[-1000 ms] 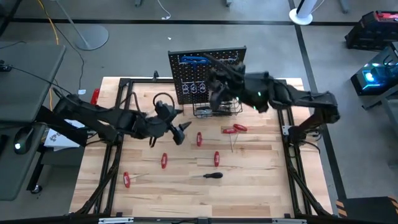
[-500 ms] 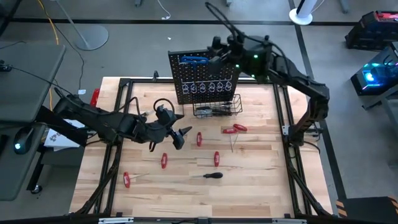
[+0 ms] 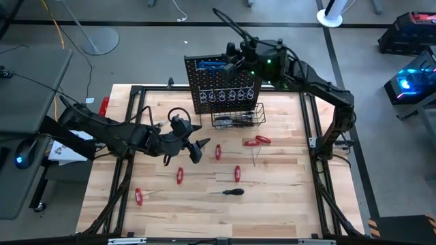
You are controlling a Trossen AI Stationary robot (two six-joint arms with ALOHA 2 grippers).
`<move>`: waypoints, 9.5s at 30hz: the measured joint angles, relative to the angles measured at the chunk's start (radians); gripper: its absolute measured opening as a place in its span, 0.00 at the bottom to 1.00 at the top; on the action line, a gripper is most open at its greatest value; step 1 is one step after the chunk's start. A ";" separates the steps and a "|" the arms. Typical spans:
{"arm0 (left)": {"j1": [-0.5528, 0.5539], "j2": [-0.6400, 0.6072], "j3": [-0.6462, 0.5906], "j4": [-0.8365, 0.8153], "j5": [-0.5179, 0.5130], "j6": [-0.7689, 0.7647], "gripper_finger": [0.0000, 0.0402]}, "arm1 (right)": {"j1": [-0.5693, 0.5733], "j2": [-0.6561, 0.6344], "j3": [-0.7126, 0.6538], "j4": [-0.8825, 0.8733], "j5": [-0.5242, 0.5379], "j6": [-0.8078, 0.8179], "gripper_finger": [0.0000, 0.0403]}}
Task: Hang tools onto peg board
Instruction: Hang the black screwdriver on the pegboard, then hang the grey screwdriver on the pegboard
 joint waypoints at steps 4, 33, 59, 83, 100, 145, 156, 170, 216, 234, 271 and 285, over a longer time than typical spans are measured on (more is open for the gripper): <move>0.000 0.000 0.000 0.000 -0.003 -0.007 0.70 | -0.009 0.000 0.014 0.019 0.015 -0.016 0.27; 0.000 0.000 0.000 0.010 -0.023 -0.009 0.70 | -0.027 0.009 0.025 0.031 -0.044 0.003 0.27; 0.000 0.000 0.000 0.015 -0.023 -0.007 0.70 | -0.025 0.007 0.032 -0.063 -0.165 0.081 0.27; 0.000 0.000 0.000 0.023 -0.024 -0.007 0.70 | -0.067 -0.037 0.031 -0.079 -0.116 0.063 0.27; 0.000 0.000 0.000 0.026 -0.025 -0.007 0.70 | -0.087 -0.004 0.027 -0.088 -0.096 0.019 0.27; 0.000 0.000 0.000 -0.080 0.127 0.022 0.70 | -0.086 -0.127 0.028 -0.311 -0.059 0.001 0.60; -0.007 0.092 0.001 -0.116 0.595 0.159 0.70 | -0.014 -0.197 0.030 -0.410 -0.138 0.049 0.60; 0.293 0.234 -0.079 -0.670 0.631 -0.126 0.70 | 0.164 -0.197 0.029 -0.615 -0.034 0.110 0.60; 0.789 0.434 -0.371 -0.688 0.443 0.523 0.70 | 0.303 -0.197 0.028 -0.639 0.075 0.247 0.60; 0.761 0.380 -0.370 -0.741 0.660 0.390 0.26 | 0.354 -0.197 0.028 -0.635 0.124 0.226 0.60; -0.069 0.231 0.735 -0.677 0.673 0.284 0.26 | 0.368 -0.174 0.028 -0.454 -0.217 -0.072 0.60; -0.025 0.204 0.851 -0.250 0.396 0.603 0.26 | 0.418 -0.164 0.027 0.047 -0.351 -0.029 0.60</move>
